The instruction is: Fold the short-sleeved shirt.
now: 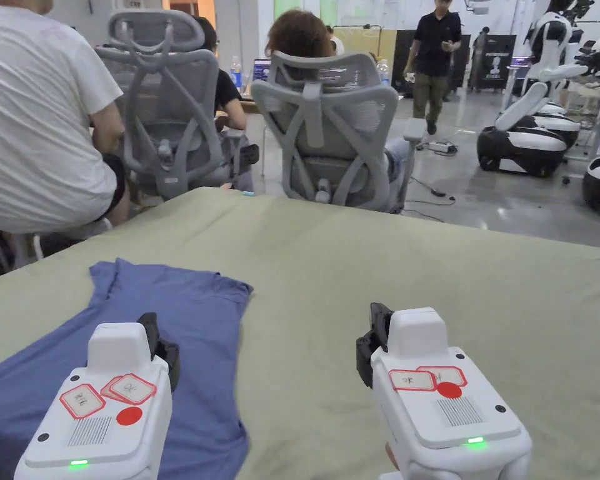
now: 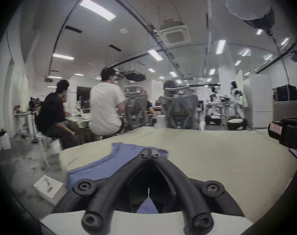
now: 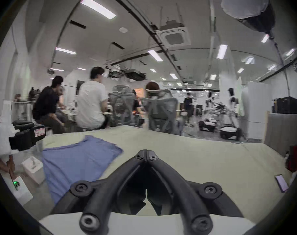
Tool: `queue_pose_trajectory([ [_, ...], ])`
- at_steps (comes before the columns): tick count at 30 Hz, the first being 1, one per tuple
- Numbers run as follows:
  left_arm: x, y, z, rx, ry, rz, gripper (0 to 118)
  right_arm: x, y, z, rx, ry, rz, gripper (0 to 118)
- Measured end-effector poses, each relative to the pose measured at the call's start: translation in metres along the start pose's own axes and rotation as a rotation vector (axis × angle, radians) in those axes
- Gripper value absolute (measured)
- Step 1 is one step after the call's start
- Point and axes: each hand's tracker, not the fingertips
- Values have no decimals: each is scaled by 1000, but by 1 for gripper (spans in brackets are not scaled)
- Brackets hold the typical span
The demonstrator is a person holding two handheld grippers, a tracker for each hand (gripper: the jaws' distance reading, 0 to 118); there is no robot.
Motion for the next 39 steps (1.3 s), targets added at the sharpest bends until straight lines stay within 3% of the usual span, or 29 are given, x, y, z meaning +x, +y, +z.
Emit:
queue_pose_trajectory([
  [7,-18,-10,-4,-35,-30,41,0,-16,-4,-15,-31,34,10,0],
  [10,-16,-9,-23,-145,-78,25,0,-10,-6,-14,-49,27,4,0],
  [13,-23,3,-57,-196,-158,111,0,-5,-10,-12,-70,10,2,0],
  [15,-25,20,-95,-329,-199,212,0,1,-16,-15,-84,5,6,0],
  [16,-26,24,-115,-396,-217,261,15,2,-18,-16,-95,-4,8,0],
  [17,-26,28,-144,-507,-260,260,40,5,-22,-18,-105,-13,10,1],
  [19,-19,25,-182,-576,-325,234,106,9,-27,-22,-122,-21,7,1],
  [20,-11,19,-205,-615,-333,178,118,10,-30,-25,-138,-25,0,1],
  [22,1,10,-238,-654,-329,70,108,13,-34,-33,-169,-30,-5,1],
  [24,17,-9,-274,-710,-294,-41,108,14,-38,-40,-177,-30,2,1],
  [28,37,-36,-311,-778,-241,-56,97,20,-42,-50,-183,-29,5,3],
  [32,49,-65,-332,-833,-324,-138,86,25,-49,-65,-220,-86,76,3],
  [35,53,-85,-336,-855,-307,-164,74,32,-54,-73,-236,-98,39,3],
  [36,53,-83,-332,-824,-304,-163,60,35,-55,-75,-241,-99,22,3],
  [37,52,-79,-331,-828,-302,-151,26,36,-56,-76,-244,-99,14,3],
  [38,49,-72,-331,-805,-274,-136,7,36,-57,-78,-246,-102,12,3],
  [39,48,-70,-329,-776,-240,-160,7,36,-57,-78,-249,-104,14,3],
])
